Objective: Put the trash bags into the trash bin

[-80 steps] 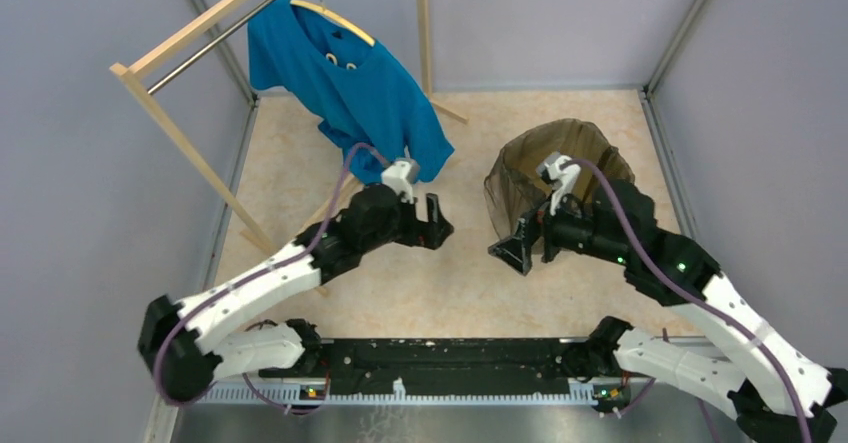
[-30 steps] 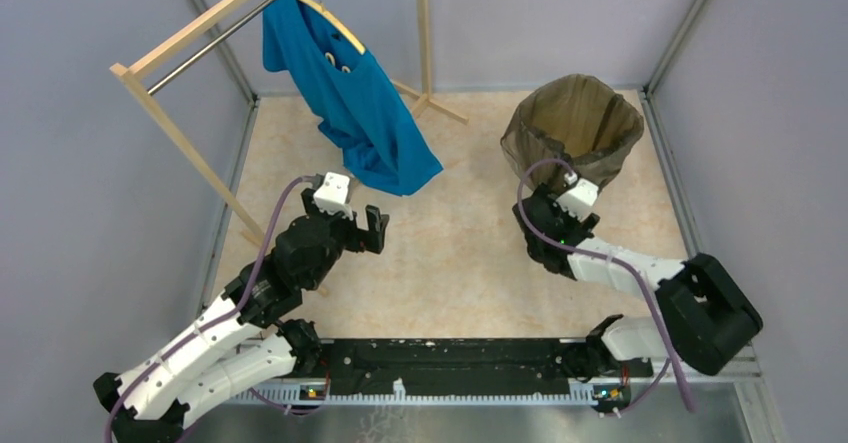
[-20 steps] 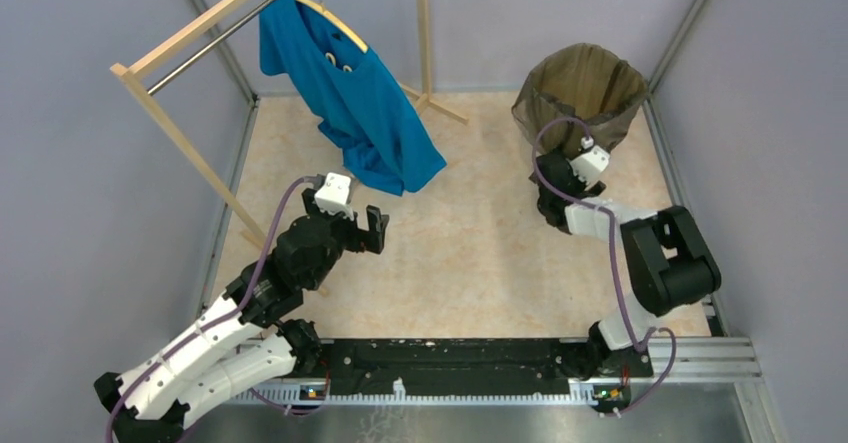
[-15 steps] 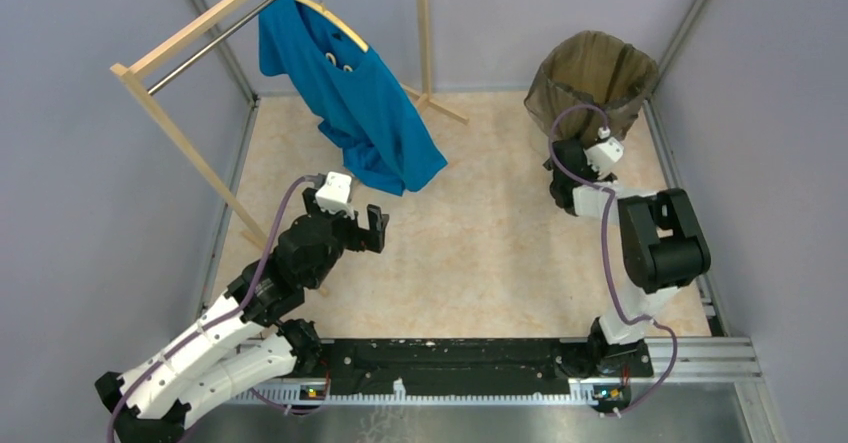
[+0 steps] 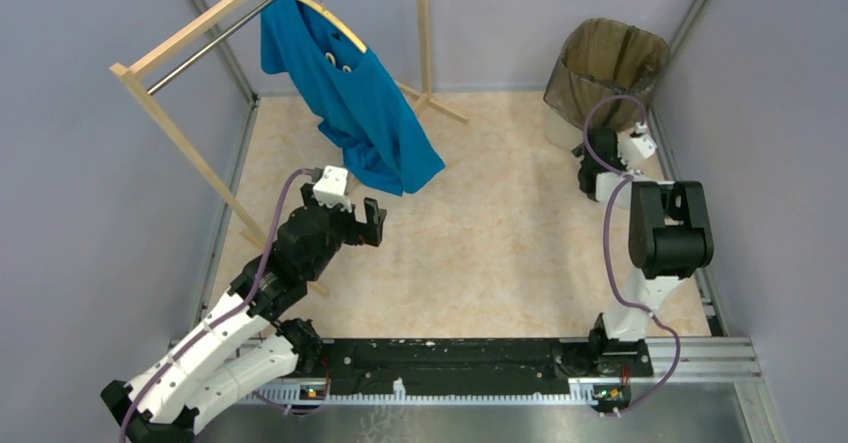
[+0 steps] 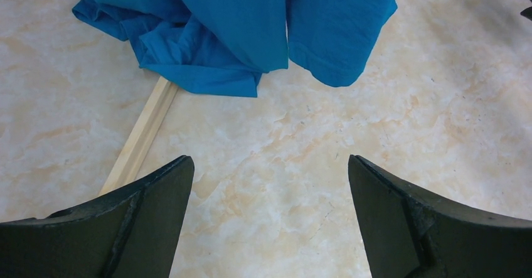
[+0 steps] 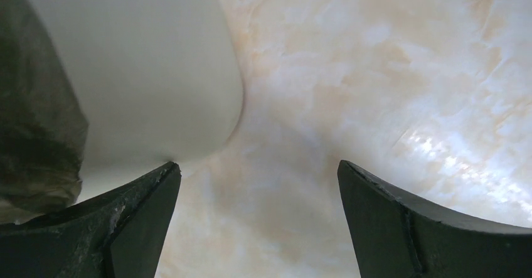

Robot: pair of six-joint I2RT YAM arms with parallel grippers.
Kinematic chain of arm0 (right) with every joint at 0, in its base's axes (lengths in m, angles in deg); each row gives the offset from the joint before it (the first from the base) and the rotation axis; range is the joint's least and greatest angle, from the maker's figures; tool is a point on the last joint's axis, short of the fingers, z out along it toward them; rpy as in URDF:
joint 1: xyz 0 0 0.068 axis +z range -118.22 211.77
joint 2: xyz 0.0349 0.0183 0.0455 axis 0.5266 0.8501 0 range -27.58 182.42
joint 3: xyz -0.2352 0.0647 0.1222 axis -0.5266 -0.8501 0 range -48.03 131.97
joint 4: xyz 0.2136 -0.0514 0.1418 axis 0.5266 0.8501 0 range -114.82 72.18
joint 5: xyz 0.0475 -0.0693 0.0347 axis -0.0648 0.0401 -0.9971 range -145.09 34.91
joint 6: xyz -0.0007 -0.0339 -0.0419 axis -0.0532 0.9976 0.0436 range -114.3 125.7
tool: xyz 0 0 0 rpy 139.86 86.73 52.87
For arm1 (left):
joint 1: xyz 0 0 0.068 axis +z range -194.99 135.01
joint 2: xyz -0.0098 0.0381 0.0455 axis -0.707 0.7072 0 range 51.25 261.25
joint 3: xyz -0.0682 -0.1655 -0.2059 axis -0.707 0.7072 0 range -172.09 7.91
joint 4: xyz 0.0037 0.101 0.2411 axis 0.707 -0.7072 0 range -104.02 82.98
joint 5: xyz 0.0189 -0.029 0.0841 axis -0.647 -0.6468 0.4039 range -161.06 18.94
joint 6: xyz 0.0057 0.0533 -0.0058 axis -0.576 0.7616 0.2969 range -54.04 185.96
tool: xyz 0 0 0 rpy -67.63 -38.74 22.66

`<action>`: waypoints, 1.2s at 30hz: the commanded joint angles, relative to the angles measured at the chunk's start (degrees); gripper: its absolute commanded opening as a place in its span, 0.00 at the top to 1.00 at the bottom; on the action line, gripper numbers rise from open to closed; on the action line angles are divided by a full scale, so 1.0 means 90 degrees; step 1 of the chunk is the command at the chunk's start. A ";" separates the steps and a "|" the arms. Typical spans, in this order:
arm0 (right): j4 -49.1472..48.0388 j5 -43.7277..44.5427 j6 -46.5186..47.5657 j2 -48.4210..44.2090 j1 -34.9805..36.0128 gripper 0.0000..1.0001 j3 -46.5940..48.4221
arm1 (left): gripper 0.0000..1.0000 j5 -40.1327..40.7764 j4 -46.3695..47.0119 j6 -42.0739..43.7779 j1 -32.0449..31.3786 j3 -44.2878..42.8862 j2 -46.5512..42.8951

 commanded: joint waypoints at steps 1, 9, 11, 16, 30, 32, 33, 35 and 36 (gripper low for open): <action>-0.0264 -0.0538 0.0351 -0.0746 -0.0323 0.04 -0.0138 | 0.01 -0.0385 0.0390 0.0029 0.0200 0.0033 0.0021; 0.1356 -0.2306 0.1013 -0.4205 0.1108 0.01 -0.1776 | 0.01 -0.0597 0.0410 -0.0031 0.0338 0.0075 -0.0108; 0.1886 -0.3519 0.1262 -0.5203 0.1193 0.01 -0.1916 | 0.01 -0.0660 0.0309 -0.0129 0.0338 -0.0012 -0.0226; 0.3330 -0.5262 0.2134 -0.7446 0.1192 0.01 -0.1414 | 0.01 -0.0969 0.0105 -0.0249 0.0338 -0.0688 -0.0467; 0.5938 -0.4719 0.3189 -0.8286 0.1191 0.01 0.2729 | 0.01 -0.2010 -0.0063 -0.0417 0.0336 -0.3334 -0.0462; 0.5991 -0.4688 0.3364 -0.8252 0.1191 0.01 0.3017 | 0.01 -0.1928 -0.0067 -0.0430 0.0338 -0.3450 -0.0552; 0.5997 -0.4648 0.3433 -0.8251 0.1191 0.01 0.3108 | 0.01 -0.1853 -0.0061 -0.0447 0.0332 -0.3472 -0.0586; 0.5985 -0.4570 0.3525 -0.8282 0.1191 0.01 0.3204 | 0.01 -0.1725 -0.0060 -0.0468 0.0333 -0.3548 -0.0641; 0.5965 -0.4548 0.3568 -0.8302 0.1191 0.01 0.3213 | 0.01 -0.1669 -0.0074 -0.0472 0.0338 -0.3582 -0.0661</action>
